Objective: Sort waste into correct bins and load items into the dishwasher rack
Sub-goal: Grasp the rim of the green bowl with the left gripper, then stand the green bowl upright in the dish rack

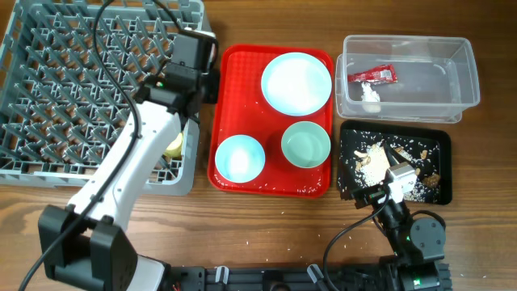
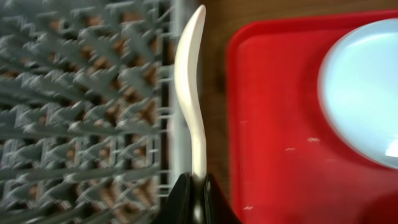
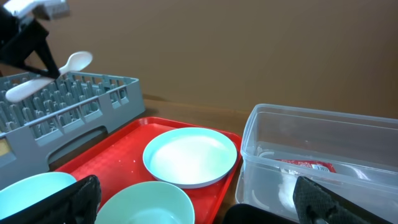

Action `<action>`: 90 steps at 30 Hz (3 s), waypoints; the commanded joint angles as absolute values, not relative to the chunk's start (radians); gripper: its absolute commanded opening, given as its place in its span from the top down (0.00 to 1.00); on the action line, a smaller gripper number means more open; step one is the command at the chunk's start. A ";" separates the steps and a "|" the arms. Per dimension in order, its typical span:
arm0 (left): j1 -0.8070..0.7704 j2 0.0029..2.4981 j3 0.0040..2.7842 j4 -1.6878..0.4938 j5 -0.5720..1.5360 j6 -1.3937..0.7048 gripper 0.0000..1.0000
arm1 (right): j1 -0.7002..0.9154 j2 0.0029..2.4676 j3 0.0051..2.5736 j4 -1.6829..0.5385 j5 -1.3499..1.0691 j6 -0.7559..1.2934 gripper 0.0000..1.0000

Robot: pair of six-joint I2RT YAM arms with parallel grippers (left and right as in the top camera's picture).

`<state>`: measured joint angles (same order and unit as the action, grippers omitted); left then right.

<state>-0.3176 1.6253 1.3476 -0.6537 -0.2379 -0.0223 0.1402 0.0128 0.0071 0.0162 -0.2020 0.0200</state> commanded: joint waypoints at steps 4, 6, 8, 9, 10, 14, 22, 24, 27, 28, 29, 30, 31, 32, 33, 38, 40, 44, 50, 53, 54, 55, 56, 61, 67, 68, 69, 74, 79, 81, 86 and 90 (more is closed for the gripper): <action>-0.178 1.732 1.348 -0.655 -0.203 -0.001 0.96 | 0.137 0.005 0.005 0.021 -0.215 0.003 0.00; -0.178 1.749 1.348 -0.657 -0.118 0.023 0.64 | 0.137 0.005 0.005 0.021 -0.215 0.003 0.00; -0.179 1.739 1.348 -0.668 -0.108 0.022 0.55 | 0.137 0.005 0.005 0.021 -0.215 0.003 0.00; -0.179 1.713 1.348 -0.671 -0.097 0.016 0.49 | 0.137 0.005 0.005 0.020 -0.215 0.003 0.00; -0.179 1.686 1.348 -0.672 -0.076 0.014 0.44 | 0.137 0.005 0.005 0.021 -0.215 0.003 0.00; -0.204 1.563 1.348 -0.675 0.149 -0.065 0.43 | 0.137 0.005 0.005 0.020 -0.215 0.003 0.00; -0.574 1.751 1.348 -0.678 0.166 -0.364 0.52 | 0.137 0.005 0.005 0.021 -0.215 0.003 0.00; -0.618 1.815 1.348 -0.653 0.167 -0.436 0.57 | 0.137 0.005 0.005 0.020 -0.215 0.003 0.00; -0.647 1.858 1.348 -0.646 0.167 -0.480 0.58 | 0.137 0.005 0.005 0.021 -0.215 0.003 0.00; -0.653 1.861 1.348 -0.639 0.166 -0.480 0.59 | 0.137 0.005 0.005 0.020 -0.215 0.003 0.00; -0.659 1.862 1.348 -0.634 0.155 -0.480 0.59 | 0.137 0.005 0.005 0.020 -0.215 0.003 0.00; -0.665 1.863 1.348 -0.636 0.131 -0.480 0.59 | 0.137 0.005 0.005 0.021 -0.215 0.003 0.00; -0.673 1.882 1.345 -0.635 0.099 -0.480 0.59 | 0.137 0.005 0.005 0.021 -0.215 0.003 0.00; -0.674 1.898 1.345 -0.633 0.099 -0.480 0.60 | 0.137 0.005 0.005 0.020 -0.215 0.003 0.00; -0.674 1.917 1.345 -0.632 0.099 -0.480 0.62 | 0.137 0.005 0.005 0.020 -0.215 0.003 0.00; -0.674 1.978 1.346 -0.614 0.100 -0.480 0.83 | 0.137 0.005 0.005 0.021 -0.215 0.003 0.00; -0.674 1.979 1.346 -0.614 0.102 -0.479 0.93 | 0.137 0.005 0.005 0.020 -0.215 0.003 0.00; -0.667 1.942 1.357 -0.628 0.095 -0.476 0.96 | 0.137 0.005 0.005 0.021 -0.215 0.003 0.00; -0.592 1.628 1.470 -0.915 -0.571 -0.312 0.96 | 0.137 0.005 0.005 0.020 -0.215 0.003 0.00; -0.545 1.570 1.470 -1.024 -0.993 -0.265 0.96 | 0.137 0.005 0.005 0.020 -0.215 0.003 0.00; -0.524 1.584 1.470 -1.049 -1.076 -0.265 0.96 | 0.137 0.005 0.005 0.020 -0.215 0.003 0.00; -0.490 1.611 1.469 -1.052 -1.167 -0.265 0.96 | 0.137 0.005 0.005 0.020 -0.215 0.003 0.00; -0.464 1.646 1.469 -1.047 -1.233 -0.265 0.96 | 0.137 0.005 0.005 0.020 -0.215 0.003 0.00; -0.389 1.796 1.469 -0.989 -1.420 -0.265 0.96 | 0.137 0.005 0.005 0.020 -0.215 0.003 0.00; -0.334 1.922 1.469 -0.923 -1.425 -0.265 0.96 | 0.137 0.005 0.005 0.020 -0.215 0.003 0.00; -0.334 1.935 1.469 -0.905 -1.422 -0.265 0.96 | 0.137 0.005 0.005 0.020 -0.215 0.003 0.00; -0.334 1.945 1.469 -0.892 -1.418 -0.265 0.96 | 0.137 0.005 0.005 0.020 -0.215 0.003 0.01; -0.368 1.980 1.469 -0.878 -1.348 -0.269 0.96 | 0.137 0.005 0.005 0.020 -0.215 0.003 0.00; -0.385 1.980 1.469 -0.891 -1.187 -0.268 0.94 | 0.137 0.005 0.005 0.021 -0.215 0.003 0.00; -0.400 1.980 1.469 -0.909 -1.190 -0.268 0.78 | 0.137 0.005 0.005 0.021 -0.215 0.002 0.00; -0.448 1.955 1.469 -0.959 -1.161 -0.269 0.50 | 0.137 0.005 0.005 0.020 -0.215 0.003 0.00; -0.454 1.852 1.478 -0.973 -1.042 -0.300 0.30 | 0.137 0.005 0.005 0.020 -0.215 0.003 0.00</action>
